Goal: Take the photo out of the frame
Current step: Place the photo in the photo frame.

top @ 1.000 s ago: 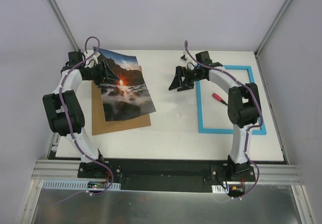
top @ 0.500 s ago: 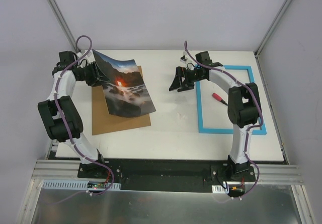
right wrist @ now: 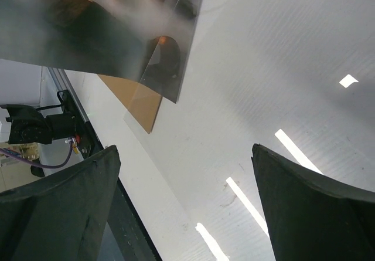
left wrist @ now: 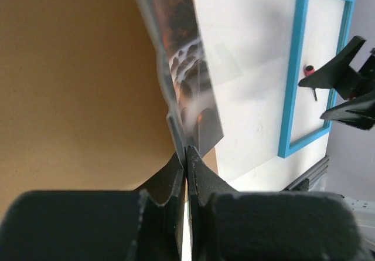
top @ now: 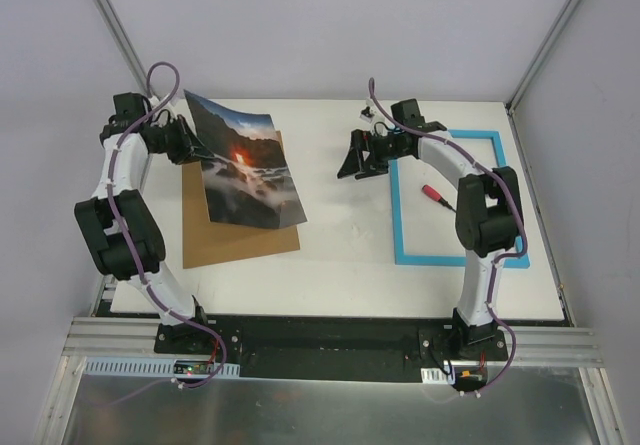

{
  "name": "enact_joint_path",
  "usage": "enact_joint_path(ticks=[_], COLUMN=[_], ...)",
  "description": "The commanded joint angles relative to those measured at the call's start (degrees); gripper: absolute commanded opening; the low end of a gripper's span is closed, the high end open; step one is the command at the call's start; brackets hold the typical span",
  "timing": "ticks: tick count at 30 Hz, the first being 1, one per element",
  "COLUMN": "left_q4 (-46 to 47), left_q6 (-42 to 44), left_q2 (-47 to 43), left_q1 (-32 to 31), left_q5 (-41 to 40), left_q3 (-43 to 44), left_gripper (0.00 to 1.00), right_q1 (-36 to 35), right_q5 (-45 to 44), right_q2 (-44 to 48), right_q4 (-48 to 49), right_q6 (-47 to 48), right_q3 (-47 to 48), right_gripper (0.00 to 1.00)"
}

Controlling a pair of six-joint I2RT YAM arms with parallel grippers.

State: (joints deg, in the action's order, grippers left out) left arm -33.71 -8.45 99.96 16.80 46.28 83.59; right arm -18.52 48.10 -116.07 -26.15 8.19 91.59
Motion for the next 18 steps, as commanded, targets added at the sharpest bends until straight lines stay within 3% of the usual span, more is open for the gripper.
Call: enact_joint_path(ticks=[1, 8, 18], left_q4=[-1.4, -2.5, -2.5], left_q6=[-1.6, -3.7, -12.5], left_q2=[-6.2, -7.1, -0.2], left_q1=[-2.6, -9.9, -20.6], left_q5=[3.5, 5.0, 12.1], left_q3=[7.4, 17.0, 31.5], left_gripper=[0.00, 0.00, 0.00], right_q1=[1.6, 4.6, 9.9], right_q5=[-1.4, -1.0, -0.8], right_q2=[3.8, 6.5, 10.3], right_q4=[-0.1, 0.0, 0.3], right_q6=[0.1, -0.4, 0.0], right_q3=[0.4, 1.0, -0.4], right_gripper=[0.96, 0.96, 0.96])
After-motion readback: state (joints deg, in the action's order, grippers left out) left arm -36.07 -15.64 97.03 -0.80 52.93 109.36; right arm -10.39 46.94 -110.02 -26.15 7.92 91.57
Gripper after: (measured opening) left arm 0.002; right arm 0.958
